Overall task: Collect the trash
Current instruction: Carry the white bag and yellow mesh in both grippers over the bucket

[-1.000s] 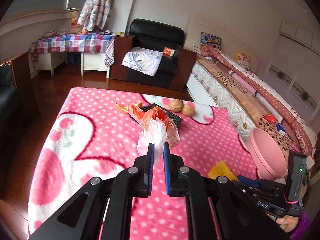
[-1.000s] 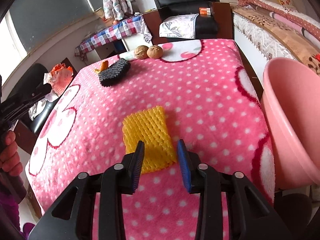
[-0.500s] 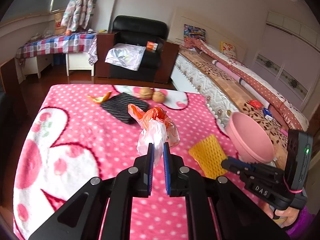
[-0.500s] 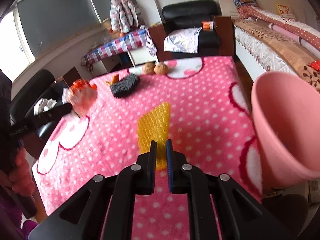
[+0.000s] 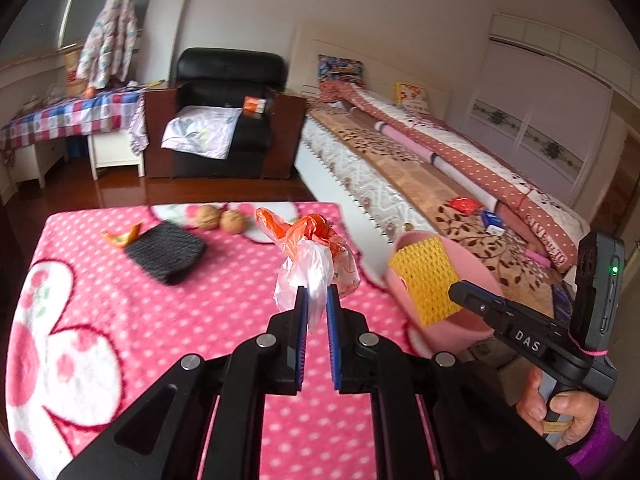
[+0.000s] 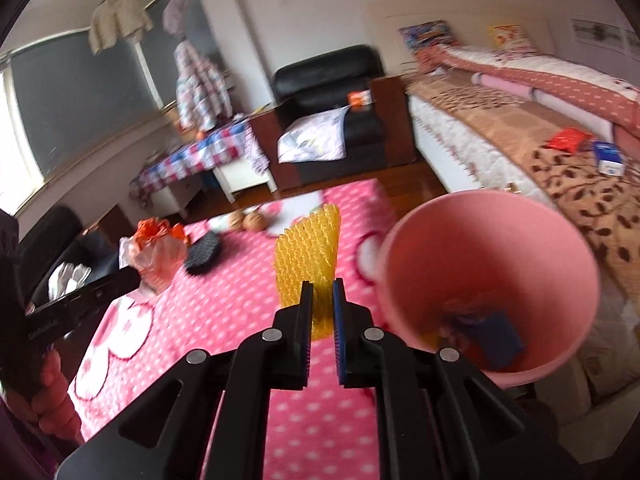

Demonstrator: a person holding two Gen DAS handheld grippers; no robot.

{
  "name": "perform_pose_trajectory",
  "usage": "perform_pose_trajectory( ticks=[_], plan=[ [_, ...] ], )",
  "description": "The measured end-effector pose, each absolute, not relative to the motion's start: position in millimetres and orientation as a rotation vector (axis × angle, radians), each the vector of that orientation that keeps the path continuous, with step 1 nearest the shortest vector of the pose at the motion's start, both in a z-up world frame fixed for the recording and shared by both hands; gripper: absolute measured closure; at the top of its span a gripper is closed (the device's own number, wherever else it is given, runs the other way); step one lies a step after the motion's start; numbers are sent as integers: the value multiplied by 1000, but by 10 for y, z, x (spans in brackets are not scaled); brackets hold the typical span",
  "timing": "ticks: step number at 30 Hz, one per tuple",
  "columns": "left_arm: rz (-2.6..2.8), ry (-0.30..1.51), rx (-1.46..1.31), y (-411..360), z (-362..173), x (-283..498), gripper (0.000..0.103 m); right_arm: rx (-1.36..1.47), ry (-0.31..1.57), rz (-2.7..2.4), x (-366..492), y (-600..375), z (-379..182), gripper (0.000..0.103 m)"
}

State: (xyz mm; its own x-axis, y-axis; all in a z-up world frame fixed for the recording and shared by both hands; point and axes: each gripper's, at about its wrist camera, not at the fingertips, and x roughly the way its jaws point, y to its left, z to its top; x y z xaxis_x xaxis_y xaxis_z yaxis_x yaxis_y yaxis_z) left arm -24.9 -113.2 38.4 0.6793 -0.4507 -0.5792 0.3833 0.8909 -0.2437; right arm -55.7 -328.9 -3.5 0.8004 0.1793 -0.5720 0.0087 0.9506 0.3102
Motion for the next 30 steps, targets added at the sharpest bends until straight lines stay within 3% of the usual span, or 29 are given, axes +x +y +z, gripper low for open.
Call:
perform_pose_trajectory(
  ticks=[12,30],
  plan=[
    [-586,675,-57,-1843,468,-145,94,324,607,-82,-603,-3876,-51,93],
    [-697,766,26,-2653,188,-8,94,344,639,-172,-637,-4287,-315,93]
  ],
)
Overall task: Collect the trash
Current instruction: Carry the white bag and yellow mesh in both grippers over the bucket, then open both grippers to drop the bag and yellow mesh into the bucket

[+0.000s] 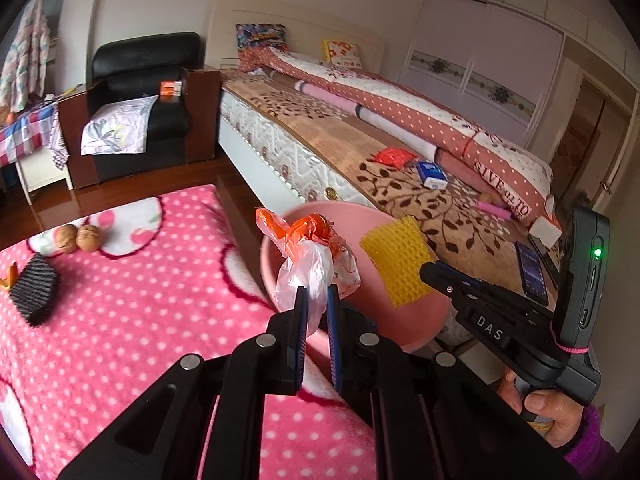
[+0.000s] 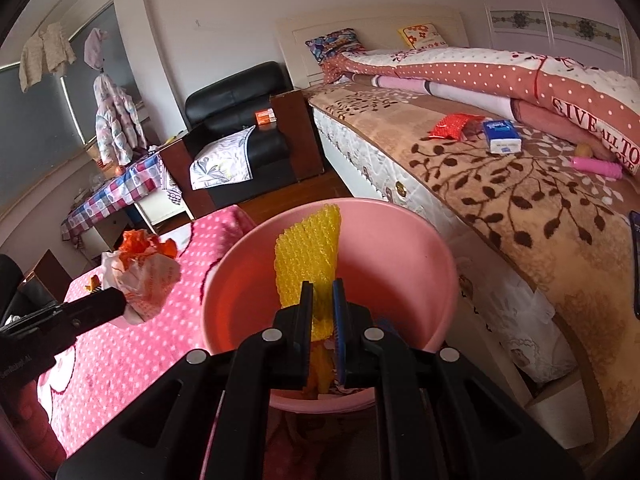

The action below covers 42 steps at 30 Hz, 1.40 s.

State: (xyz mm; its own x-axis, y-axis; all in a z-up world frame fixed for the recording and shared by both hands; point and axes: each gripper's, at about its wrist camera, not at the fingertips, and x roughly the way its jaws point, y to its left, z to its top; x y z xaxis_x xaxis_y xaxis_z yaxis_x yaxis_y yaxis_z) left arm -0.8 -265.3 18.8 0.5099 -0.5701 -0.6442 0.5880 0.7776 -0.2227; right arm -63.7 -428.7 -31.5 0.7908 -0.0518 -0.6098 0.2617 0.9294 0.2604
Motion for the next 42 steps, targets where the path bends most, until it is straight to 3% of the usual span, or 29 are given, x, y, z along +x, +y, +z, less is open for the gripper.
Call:
perform_pose_trajectory(
  ticks=[9,14,18,30,32,36,42],
  plan=[
    [-733,812,74,-2954,12,32,92,357,655,-192,-645,-4365,-387,93],
    [-738,823,69,-3001,-31,45,87,368,658,-194,-646,-4370,-408,93],
    [-736,822,65,-2981,-39,37,71,367,662,-194,-639,-4355,-417,93],
    [-716,828,44,-2847,-29,-2,62,393,680,-201,-611,-4374,-439,93],
    [-710,825,39,-2803,-24,-7,61,400,692,-203,-593,-4383,-455,91],
    [-704,820,18,-2707,-4,-14,60,408,692,-195,-595,-4360,-443,76],
    [-691,816,1,-2574,22,-37,60,377,690,-185,-594,-4252,-370,74]
  ],
)
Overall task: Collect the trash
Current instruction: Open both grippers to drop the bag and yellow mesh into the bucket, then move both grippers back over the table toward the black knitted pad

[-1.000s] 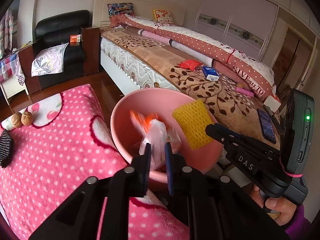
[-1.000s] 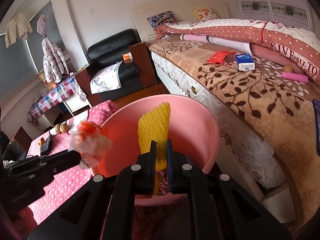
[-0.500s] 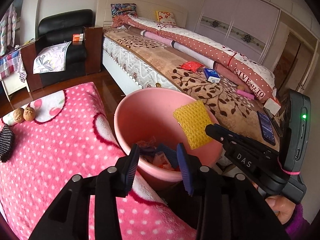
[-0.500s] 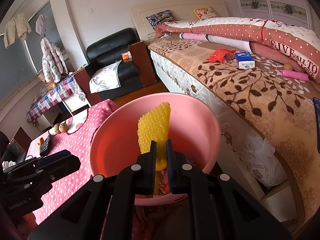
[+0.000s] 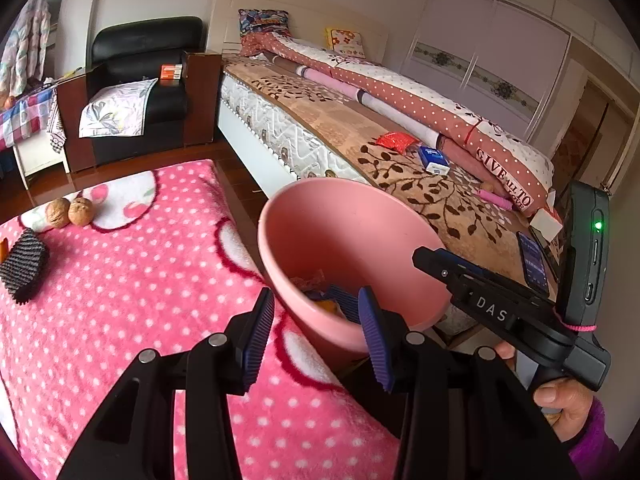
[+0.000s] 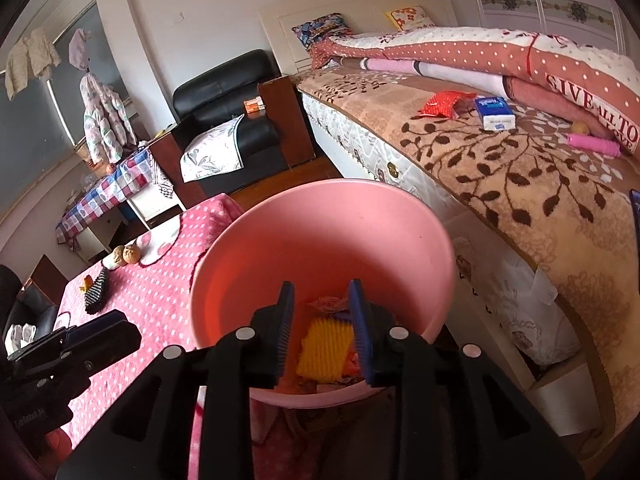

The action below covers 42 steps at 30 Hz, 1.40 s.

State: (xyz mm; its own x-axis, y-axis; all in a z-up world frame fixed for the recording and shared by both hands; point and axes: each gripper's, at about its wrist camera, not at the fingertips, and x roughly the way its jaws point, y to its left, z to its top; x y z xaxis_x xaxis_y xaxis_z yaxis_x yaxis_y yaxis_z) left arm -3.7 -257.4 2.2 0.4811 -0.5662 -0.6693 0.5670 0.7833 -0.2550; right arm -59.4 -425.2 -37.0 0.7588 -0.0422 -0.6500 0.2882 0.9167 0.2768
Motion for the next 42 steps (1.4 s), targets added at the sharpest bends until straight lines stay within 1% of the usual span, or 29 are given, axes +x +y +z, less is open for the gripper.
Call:
perform_pose_trajectory(
  ticks=[18,25,33,42],
  plan=[
    [-589,800,-70,-1940,50,-86,60,288,646,-83,-602,-3651,-163,74],
    [-502,786,-65,-1575,22,-138,60,255,645,-6,-561,-3311,-181,74],
    [-399,800,-130,-1047,-79,-110,60,202,665,79,-509,-2926,-256,74],
    [-294,823,-184,-567,-227,-34,60,188,689,122,-437,-2752,-324,74]
  ],
)
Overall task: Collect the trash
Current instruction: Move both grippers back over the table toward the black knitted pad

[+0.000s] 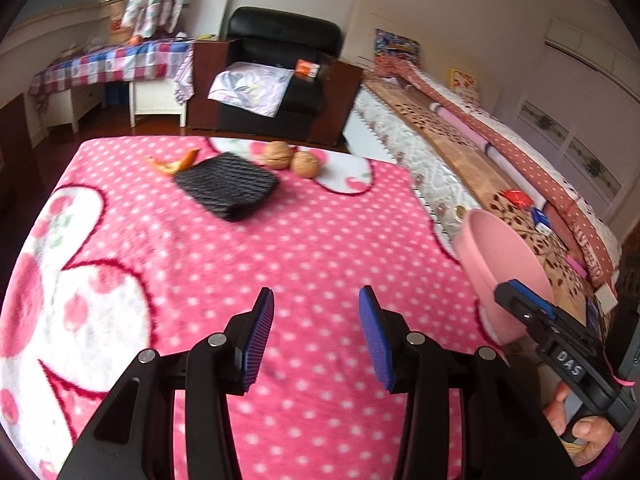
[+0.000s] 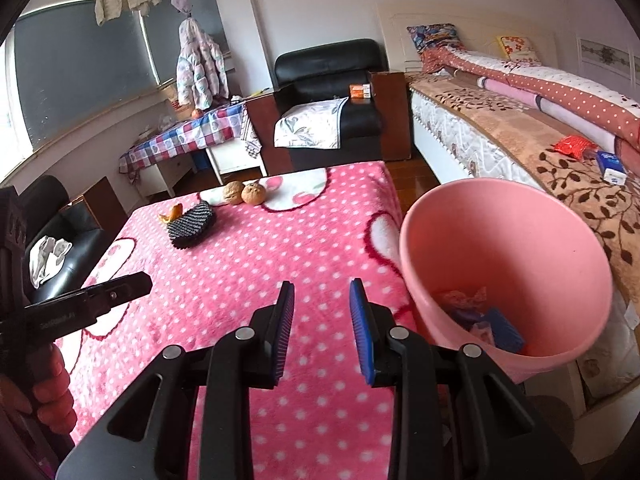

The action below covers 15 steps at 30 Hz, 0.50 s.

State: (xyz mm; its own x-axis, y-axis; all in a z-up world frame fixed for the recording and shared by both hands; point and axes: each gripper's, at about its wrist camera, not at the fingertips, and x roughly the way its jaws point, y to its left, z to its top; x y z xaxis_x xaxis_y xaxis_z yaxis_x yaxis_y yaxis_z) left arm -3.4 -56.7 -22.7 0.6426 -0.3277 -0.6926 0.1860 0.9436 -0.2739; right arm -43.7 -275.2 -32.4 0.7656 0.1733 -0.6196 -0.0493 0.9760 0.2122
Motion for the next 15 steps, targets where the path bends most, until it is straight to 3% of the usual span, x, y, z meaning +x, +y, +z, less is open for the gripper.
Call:
perform_pose_trajectory(
  ticks=[15],
  plan=[
    [-66,788,-263,323,-217,540,60,122,734,211,-63,-2298,-408,74]
  ],
)
